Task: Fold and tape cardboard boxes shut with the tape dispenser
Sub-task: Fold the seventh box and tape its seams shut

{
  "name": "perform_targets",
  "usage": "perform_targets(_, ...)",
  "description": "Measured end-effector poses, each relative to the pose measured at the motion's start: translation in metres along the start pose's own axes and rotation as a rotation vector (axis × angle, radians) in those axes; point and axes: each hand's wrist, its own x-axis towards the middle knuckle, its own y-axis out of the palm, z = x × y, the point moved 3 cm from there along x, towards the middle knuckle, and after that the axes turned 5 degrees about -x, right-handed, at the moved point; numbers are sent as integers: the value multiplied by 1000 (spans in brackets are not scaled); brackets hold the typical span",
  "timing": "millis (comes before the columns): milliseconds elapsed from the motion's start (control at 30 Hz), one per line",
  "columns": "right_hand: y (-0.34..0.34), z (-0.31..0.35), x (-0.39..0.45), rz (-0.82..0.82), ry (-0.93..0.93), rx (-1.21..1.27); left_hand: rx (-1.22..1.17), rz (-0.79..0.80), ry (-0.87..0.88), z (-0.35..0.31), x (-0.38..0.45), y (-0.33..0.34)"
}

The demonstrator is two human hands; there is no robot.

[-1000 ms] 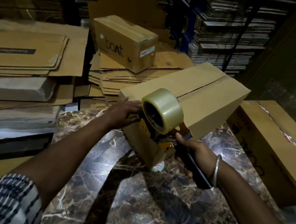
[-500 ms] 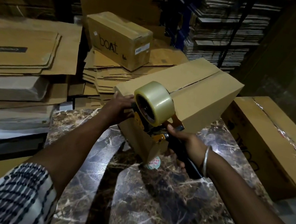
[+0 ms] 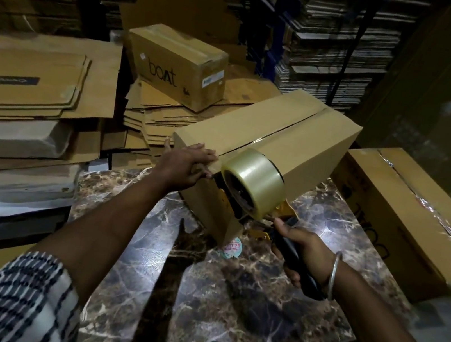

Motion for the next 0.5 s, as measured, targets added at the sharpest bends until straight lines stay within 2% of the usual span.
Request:
perform_targets(133,-2,-7,5,-1,8,-40,-138,-40,172,-21,-16,13)
perform_targets(300,-4,-10,10,9,19,-59,-211,-22,102,-27,-21,16)
perform_targets(500,-1,-7,16,16,-31,2,-163,-106,54,-28,-20,18)
